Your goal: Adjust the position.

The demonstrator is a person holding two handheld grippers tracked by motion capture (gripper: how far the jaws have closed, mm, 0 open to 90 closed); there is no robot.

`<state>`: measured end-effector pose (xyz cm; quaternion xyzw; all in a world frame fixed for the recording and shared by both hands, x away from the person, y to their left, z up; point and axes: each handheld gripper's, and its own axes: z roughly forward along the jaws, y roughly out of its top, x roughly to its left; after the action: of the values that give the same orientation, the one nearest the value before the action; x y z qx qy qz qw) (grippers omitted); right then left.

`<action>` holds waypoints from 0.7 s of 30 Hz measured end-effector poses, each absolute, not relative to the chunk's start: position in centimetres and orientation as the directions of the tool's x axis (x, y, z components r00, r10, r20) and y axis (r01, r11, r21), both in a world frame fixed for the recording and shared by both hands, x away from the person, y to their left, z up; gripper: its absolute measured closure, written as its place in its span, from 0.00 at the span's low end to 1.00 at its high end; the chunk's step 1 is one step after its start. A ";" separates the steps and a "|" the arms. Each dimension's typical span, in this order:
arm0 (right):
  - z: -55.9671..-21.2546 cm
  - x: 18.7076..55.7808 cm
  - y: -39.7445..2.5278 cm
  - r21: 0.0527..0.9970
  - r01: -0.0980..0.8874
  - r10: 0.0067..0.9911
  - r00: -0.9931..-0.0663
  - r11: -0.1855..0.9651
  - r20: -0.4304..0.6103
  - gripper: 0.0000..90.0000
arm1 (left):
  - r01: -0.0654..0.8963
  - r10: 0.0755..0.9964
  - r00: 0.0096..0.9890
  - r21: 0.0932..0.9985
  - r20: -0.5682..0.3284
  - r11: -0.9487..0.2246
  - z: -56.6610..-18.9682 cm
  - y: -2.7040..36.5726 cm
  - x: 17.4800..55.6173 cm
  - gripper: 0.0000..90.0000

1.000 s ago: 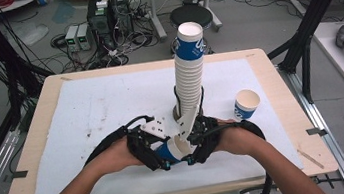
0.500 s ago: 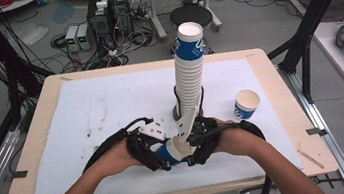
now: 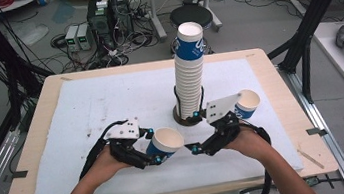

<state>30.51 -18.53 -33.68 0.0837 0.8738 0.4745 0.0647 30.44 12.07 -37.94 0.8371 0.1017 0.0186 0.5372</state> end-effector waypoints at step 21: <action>-38.0 29.6 -24.7 0.934 0.195 0.512 -0.859 0.299 0.016 0.22 | 0.053 0.370 0.929 0.997 -0.030 -0.053 -40.1 17.0 29.5 0.34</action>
<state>29.60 -24.73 -38.02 0.2230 0.7928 0.5485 0.1444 29.54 16.98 -40.06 0.7160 0.1478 0.1177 0.6720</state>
